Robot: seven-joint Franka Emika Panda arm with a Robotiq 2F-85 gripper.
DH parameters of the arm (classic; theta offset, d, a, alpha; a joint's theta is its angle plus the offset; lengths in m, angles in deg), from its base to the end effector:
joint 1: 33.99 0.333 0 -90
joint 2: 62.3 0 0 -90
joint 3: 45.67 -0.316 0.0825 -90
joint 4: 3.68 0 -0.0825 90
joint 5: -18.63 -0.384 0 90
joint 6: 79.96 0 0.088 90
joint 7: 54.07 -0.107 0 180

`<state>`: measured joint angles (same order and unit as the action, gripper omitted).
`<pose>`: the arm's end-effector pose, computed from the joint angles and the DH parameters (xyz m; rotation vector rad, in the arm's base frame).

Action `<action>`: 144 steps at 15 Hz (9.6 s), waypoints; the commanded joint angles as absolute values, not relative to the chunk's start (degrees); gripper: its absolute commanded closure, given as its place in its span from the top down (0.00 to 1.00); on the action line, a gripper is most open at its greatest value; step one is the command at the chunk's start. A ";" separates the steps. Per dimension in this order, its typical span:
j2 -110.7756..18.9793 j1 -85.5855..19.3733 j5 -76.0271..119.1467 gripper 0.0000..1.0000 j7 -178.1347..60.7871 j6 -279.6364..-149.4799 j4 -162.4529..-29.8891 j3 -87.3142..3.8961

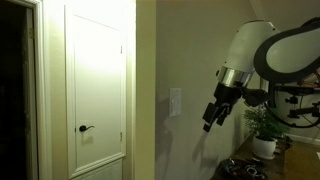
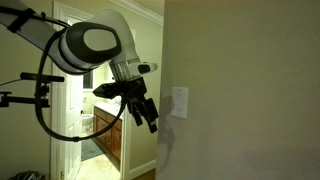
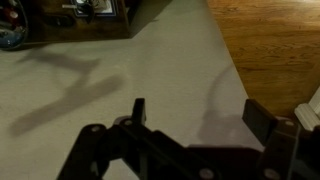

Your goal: Turn off the light switch

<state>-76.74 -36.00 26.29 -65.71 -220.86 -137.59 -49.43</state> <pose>0.4968 0.0166 0.4748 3.0082 -0.1259 0.5846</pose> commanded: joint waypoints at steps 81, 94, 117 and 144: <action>-67.72 -35.04 25.41 0.06 -71.08 -233.53 -124.48 -47.16; -64.33 -35.27 25.54 0.05 -72.08 -231.84 -120.96 -46.87; -62.31 -34.77 24.08 0.06 -71.78 -232.12 -118.72 -46.44; -64.36 -34.99 21.52 0.05 -70.62 -232.53 -120.13 -47.07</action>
